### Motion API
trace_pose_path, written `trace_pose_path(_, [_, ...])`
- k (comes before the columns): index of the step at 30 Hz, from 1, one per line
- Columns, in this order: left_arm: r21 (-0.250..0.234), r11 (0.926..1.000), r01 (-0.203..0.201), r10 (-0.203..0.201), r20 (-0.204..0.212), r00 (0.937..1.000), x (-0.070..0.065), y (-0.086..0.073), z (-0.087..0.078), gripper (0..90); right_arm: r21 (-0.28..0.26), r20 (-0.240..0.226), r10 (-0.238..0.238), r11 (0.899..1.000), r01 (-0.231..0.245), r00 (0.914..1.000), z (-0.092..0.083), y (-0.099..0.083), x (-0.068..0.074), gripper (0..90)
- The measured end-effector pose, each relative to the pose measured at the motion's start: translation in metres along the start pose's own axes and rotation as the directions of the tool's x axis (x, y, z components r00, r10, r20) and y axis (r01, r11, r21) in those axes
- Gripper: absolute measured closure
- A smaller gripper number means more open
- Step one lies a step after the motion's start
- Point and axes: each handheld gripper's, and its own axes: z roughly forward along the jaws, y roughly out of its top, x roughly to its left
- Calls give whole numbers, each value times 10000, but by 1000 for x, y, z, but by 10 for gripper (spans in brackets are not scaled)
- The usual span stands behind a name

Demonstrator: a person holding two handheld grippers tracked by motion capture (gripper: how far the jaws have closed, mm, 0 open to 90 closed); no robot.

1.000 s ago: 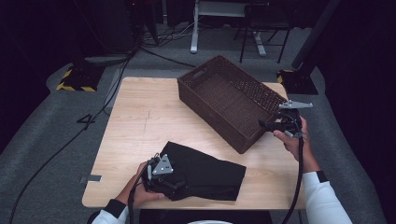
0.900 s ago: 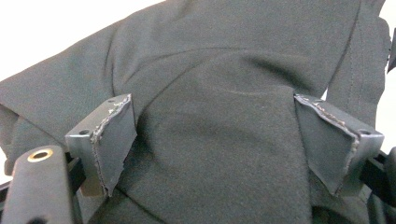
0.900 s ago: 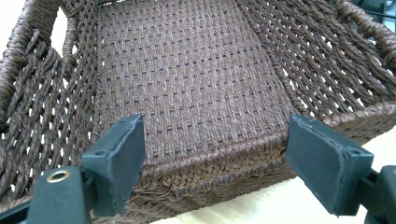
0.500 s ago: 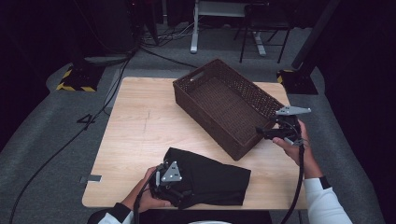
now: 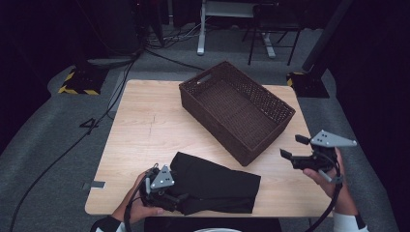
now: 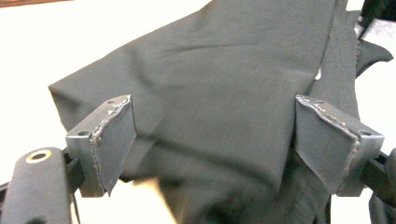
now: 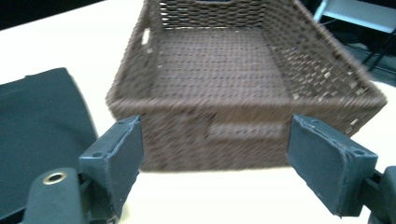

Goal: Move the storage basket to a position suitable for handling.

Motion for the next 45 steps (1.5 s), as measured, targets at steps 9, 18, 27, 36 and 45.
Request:
trace_pose_path(9, [243,9972,704,-708,180,9973,16,-10,8,137,953,-1638,-189,9948,349,9863,26,-42,56,189])
trace_pose_path(18, [434,9982,403,-433,706,9966,6,-6,28,125,2018,-2713,-430,9743,1005,9615,64,-63,94,186])
trace_pose_path(27, [676,9974,255,-316,900,9954,0,9,54,2,2759,-2227,0,9591,630,9749,86,-81,79,124])
trace_pose_path(36, [591,9979,-258,208,844,9962,0,12,30,149,2668,-2522,-151,9600,846,9675,87,-83,68,115])
trace_pose_path(45, [954,9935,-624,483,1437,9884,-11,4,51,0,2535,-3053,-162,9624,977,9521,83,-82,75,151])
